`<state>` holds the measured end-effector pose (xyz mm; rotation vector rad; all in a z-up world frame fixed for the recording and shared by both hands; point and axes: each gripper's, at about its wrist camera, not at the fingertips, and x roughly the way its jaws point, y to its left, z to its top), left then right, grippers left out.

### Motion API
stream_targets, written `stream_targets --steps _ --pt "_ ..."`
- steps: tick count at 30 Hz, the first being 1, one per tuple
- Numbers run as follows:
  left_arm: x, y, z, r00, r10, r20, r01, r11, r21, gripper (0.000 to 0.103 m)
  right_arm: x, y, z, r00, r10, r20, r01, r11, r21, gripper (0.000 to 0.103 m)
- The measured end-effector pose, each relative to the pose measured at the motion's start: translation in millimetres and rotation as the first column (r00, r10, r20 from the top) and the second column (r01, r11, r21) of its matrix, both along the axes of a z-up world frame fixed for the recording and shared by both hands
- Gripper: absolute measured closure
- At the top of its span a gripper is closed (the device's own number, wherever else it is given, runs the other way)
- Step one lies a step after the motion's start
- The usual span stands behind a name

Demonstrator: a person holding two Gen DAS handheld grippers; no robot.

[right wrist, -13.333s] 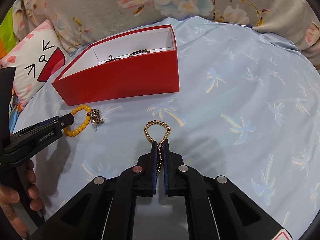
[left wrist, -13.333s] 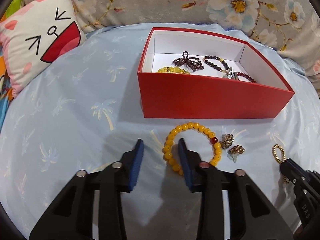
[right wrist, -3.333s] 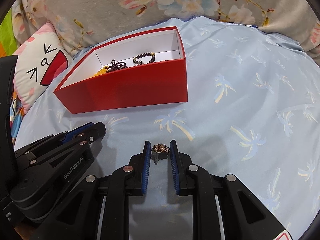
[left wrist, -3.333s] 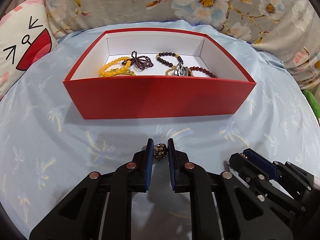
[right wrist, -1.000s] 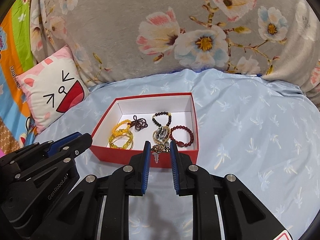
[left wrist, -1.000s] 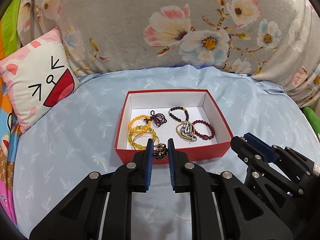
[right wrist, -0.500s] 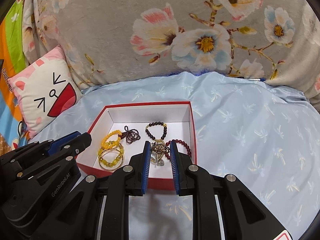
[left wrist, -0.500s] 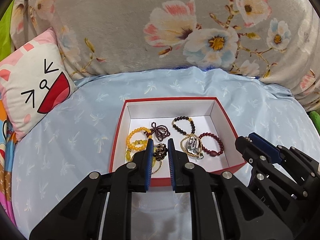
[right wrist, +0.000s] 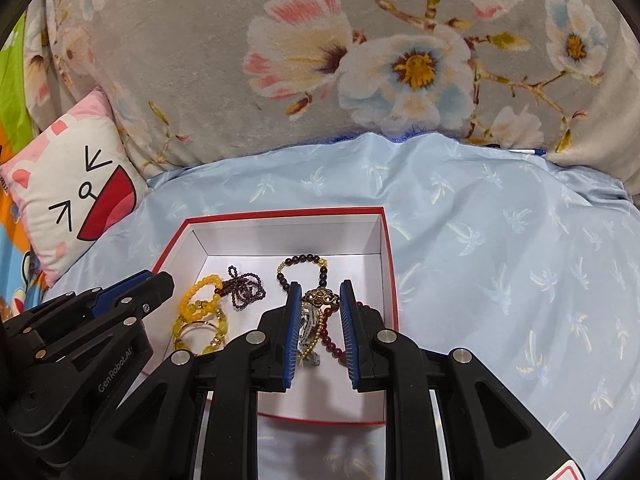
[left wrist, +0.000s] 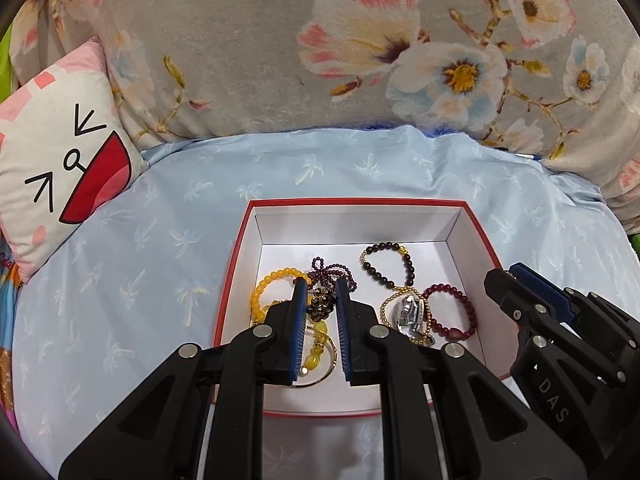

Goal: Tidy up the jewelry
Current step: 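Lower both earrings into the box and open both grippers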

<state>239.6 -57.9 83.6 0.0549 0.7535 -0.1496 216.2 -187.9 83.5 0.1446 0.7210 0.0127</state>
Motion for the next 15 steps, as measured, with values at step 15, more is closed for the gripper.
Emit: stream_targets --steps 15 --pt "30.5 -5.2 -20.3 0.999 0.007 -0.034 -0.006 1.0 0.011 0.089 29.9 3.3 -19.2 0.999 0.005 -0.032 -0.006 1.0 -0.01 0.085"
